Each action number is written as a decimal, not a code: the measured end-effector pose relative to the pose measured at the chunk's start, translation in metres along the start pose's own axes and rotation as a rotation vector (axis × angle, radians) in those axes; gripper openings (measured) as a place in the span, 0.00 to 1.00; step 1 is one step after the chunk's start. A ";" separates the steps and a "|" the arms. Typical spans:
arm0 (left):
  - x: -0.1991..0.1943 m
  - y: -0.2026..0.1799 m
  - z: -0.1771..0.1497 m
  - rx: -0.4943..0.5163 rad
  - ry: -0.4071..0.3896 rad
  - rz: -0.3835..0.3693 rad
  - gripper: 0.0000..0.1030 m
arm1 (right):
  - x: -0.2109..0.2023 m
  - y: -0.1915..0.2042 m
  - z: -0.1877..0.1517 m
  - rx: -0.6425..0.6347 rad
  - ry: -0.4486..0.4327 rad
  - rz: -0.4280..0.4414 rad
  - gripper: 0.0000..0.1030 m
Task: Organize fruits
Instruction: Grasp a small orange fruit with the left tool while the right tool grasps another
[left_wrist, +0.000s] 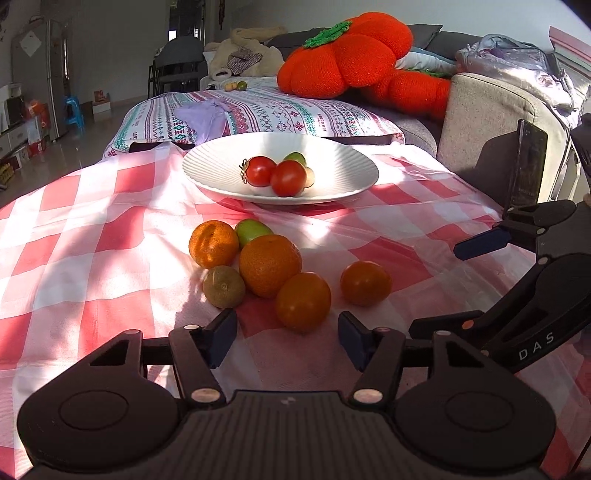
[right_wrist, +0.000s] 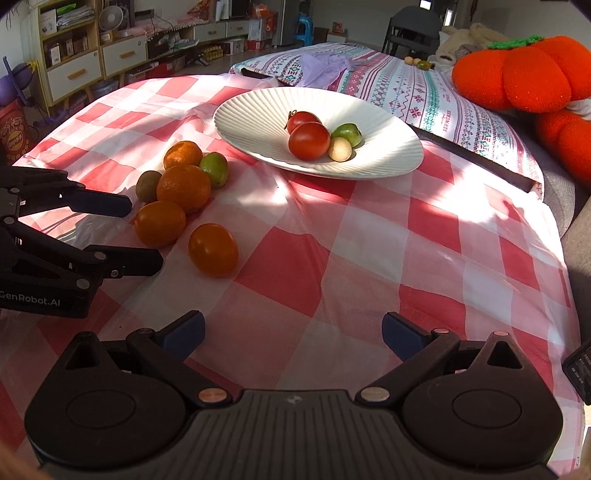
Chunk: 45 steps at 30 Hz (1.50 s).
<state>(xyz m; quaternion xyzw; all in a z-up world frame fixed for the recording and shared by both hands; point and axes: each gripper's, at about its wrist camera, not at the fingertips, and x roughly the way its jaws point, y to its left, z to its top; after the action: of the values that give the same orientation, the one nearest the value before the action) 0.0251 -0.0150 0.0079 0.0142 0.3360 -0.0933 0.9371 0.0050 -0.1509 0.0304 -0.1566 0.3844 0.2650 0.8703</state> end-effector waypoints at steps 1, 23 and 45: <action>0.001 0.000 0.001 0.001 -0.005 -0.008 0.61 | 0.000 0.000 0.000 0.004 -0.002 0.003 0.99; -0.008 0.009 0.009 -0.046 0.014 -0.015 0.38 | 0.005 0.016 0.014 -0.036 -0.013 0.052 0.88; -0.015 0.015 0.007 -0.058 0.031 -0.014 0.38 | 0.008 0.036 0.035 -0.055 -0.006 0.113 0.35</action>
<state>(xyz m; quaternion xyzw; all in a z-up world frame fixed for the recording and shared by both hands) 0.0212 0.0013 0.0226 -0.0140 0.3531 -0.0896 0.9312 0.0096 -0.1023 0.0451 -0.1578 0.3825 0.3246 0.8505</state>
